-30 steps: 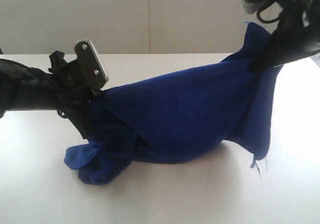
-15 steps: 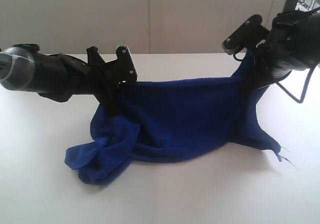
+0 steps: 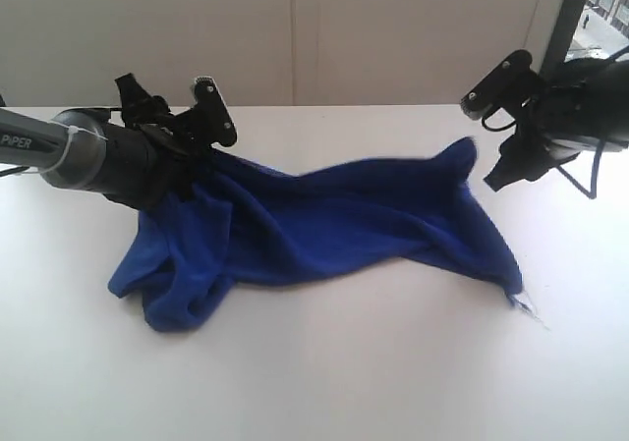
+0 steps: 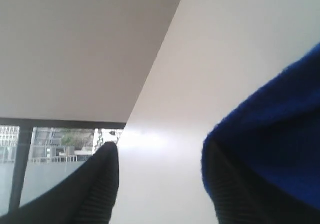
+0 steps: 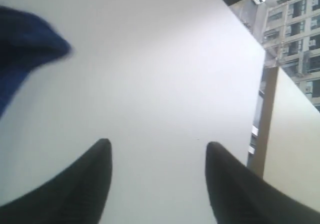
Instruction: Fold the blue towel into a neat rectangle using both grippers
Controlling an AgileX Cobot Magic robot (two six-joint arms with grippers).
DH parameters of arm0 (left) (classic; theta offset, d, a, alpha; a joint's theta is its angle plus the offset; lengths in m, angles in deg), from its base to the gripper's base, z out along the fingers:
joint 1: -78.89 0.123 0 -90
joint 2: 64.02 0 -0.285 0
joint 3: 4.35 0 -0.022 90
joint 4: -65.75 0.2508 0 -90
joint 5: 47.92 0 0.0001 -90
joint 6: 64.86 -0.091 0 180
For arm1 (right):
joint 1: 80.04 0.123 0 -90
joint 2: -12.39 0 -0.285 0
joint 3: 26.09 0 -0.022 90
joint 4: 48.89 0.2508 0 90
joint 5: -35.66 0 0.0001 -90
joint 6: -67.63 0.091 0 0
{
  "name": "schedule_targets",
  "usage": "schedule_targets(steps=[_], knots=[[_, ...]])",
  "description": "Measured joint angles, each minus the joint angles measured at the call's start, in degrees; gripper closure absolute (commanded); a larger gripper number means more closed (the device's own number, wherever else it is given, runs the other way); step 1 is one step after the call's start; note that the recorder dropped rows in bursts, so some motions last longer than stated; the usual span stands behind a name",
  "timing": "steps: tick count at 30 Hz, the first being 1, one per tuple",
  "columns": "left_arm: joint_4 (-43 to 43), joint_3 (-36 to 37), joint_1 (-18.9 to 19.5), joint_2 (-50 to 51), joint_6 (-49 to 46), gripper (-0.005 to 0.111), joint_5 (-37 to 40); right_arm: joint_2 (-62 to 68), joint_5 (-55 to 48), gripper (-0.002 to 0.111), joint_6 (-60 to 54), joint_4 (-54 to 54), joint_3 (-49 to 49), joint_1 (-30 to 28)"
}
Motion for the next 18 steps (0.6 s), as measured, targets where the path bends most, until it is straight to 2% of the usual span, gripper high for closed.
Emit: schedule_targets(steps=[5, 7, 9, 11, 14, 18], knots=[[-5.37, 0.00, 0.00, -1.89, 0.00, 0.051, 0.97, -0.44, -3.38, 0.054, 5.23, -0.08, -2.20, -0.11], [-6.66, 0.00, 0.00, -2.90, 0.00, 0.051, 2.76, -1.21, -3.41, 0.064, 5.21, 3.14, -2.20, -0.24], [-7.36, 0.00, 0.00, -3.60, 0.00, 0.051, 4.68, -2.54, -2.40, 0.075, -0.03, 10.59, -2.20, -0.22], [-7.32, 0.00, -0.12, -4.13, 0.00, 0.051, 5.71, -3.95, -0.61, 0.088, -12.59, 22.94, -2.20, -0.35], [-6.69, -0.12, -0.24, -4.91, 0.00, 0.051, 6.07, -5.24, -0.46, 0.105, -37.09, 45.74, -2.30, -0.25], [-8.23, -0.76, -0.48, -7.37, 0.00, 0.052, 6.07, -5.25, -5.79, 0.108, -59.67, 68.14, -2.63, 0.12]])
